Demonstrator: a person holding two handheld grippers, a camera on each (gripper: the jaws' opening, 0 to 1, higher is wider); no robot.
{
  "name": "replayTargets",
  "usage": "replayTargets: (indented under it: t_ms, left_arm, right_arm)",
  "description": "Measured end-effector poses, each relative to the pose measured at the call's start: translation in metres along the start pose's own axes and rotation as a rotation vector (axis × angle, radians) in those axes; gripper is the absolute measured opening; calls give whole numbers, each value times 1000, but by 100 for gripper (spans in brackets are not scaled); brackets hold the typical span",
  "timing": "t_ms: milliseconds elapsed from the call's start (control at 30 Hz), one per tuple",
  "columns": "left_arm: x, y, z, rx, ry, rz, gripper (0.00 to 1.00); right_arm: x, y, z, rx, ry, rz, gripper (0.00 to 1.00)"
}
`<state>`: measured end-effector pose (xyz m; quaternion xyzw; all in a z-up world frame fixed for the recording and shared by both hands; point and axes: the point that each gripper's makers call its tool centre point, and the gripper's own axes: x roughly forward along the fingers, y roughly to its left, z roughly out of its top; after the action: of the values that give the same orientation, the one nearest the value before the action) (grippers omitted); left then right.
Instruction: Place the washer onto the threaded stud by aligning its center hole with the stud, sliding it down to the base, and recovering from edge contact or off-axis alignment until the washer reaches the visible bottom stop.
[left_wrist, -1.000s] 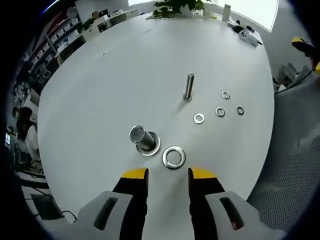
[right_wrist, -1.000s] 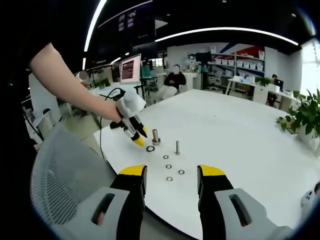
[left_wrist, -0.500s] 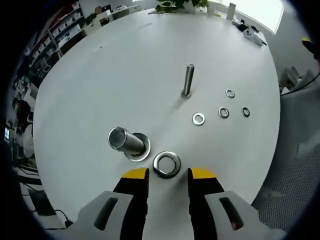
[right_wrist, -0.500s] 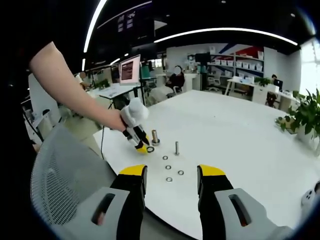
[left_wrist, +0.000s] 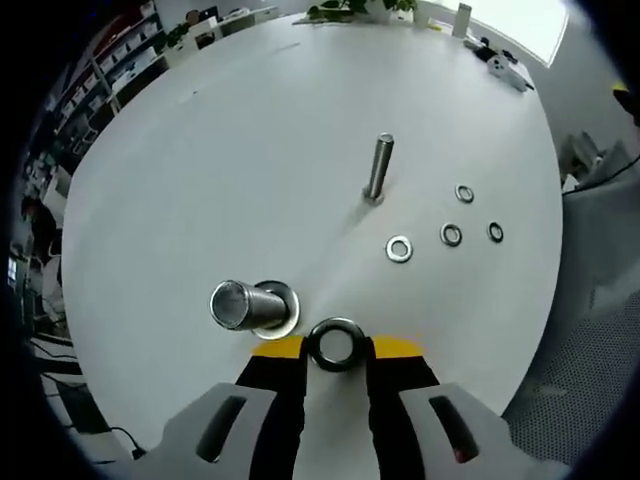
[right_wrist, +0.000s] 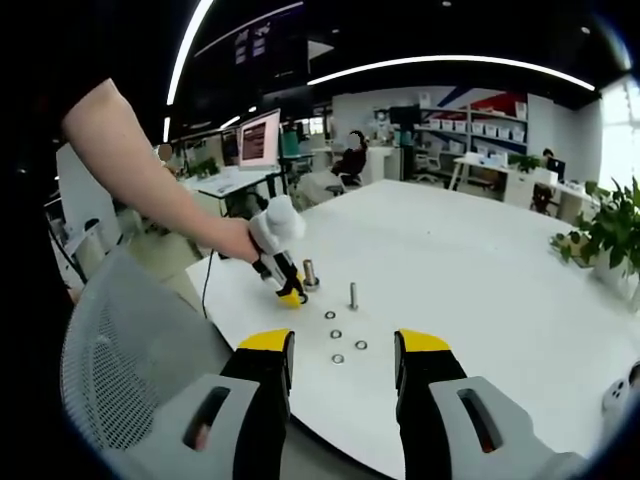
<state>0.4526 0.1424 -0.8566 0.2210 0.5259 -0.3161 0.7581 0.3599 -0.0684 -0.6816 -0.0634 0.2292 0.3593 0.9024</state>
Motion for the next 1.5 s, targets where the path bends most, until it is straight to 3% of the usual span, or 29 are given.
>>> replayTargets:
  t_ms: [467,767,967,1100,1500]
  left_arm:
    - [-9,-1,-27,65,112,-25,21]
    - [-8,-6,-31,176,184,-52,27]
    - [-10,-5,-33,223,221,-58,26]
    - [-9,1,-33,212,224,-49,21]
    - [-9,-1,-33,217,214,-60,20]
  right_arm:
    - [0,0,1,1,-4,-2,42]
    - [0,-1,1,-2,-4,-4,42]
    - [-1,-1,1,-1,-6,-7,42]
    - [-1,-1,2,0,-8,-9,42]
    - [-1,-2,2,1,-13,-10,42]
